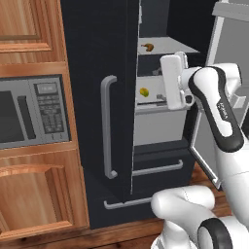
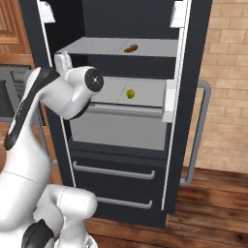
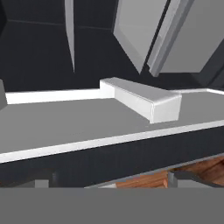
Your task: Retrieve the banana and mango from the fridge and place them into the bowl on the dining table.
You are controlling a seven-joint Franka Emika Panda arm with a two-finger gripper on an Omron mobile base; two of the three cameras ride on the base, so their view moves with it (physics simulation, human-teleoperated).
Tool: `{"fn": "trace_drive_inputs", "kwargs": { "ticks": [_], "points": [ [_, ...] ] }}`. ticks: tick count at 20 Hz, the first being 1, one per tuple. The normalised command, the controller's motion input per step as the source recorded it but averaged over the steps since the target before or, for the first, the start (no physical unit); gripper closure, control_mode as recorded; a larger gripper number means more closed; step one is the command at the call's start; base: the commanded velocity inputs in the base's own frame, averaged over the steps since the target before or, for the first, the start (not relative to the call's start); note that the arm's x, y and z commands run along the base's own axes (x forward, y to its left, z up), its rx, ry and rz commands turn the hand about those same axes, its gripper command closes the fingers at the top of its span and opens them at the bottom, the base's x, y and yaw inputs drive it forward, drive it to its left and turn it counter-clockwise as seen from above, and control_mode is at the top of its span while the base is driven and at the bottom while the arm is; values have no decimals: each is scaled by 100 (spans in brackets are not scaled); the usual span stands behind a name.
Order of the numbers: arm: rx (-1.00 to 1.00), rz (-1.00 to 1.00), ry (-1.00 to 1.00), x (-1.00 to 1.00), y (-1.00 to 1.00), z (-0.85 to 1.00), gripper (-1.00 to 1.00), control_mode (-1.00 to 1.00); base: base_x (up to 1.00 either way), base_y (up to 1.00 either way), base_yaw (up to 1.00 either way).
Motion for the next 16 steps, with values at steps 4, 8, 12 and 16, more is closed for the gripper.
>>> {"fn": "trace_drive_inputs", "kwargs": {
  "ticks": [4, 8, 12, 16],
  "points": [
    [4, 4, 0, 86, 12, 0, -100, -100, 0, 0, 0],
    [6, 4, 0, 95, 11, 0, -100, -100, 0, 0, 0],
    [4, 3, 0, 88, 28, 0, -100, -100, 0, 0, 0],
    [1, 3, 0, 78, 39, 4, -100, -100, 0, 0, 0]
  ]
}}
